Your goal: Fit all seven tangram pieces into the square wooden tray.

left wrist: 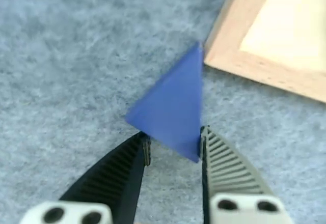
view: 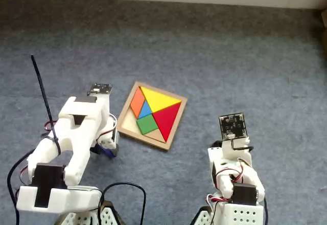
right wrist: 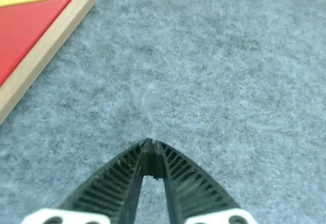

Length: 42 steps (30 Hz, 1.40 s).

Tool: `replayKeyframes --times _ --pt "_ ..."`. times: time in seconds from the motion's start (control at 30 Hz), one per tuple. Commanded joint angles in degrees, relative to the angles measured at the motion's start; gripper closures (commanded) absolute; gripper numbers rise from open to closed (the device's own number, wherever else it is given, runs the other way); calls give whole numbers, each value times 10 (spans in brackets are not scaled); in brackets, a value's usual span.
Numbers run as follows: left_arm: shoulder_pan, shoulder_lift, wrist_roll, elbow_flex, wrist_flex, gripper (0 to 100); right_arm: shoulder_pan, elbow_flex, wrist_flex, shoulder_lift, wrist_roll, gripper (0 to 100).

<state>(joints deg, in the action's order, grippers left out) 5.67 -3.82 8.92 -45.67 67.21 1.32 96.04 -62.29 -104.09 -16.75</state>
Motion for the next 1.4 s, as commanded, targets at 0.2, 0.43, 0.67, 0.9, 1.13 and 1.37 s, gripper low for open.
replayKeyframes --times 0.2,0.43,0.67,0.9,1.13,1.37 --pt "0 -48 0 25 20 818 -7 53 -5 -7 -7 992" --pt "1 -118 1 31 42 649 -7 53 -5 -7 -7 992" --pt "1 -44 -1 34 -20 674 -7 53 -5 -7 -7 992" --pt "1 31 -1 73 -34 721 -7 53 -5 -7 -7 992" --pt "5 33 -1 80 -37 726 -7 53 -5 -7 -7 992" --pt "29 39 -37 126 -37 725 -7 53 -5 -7 -7 992"
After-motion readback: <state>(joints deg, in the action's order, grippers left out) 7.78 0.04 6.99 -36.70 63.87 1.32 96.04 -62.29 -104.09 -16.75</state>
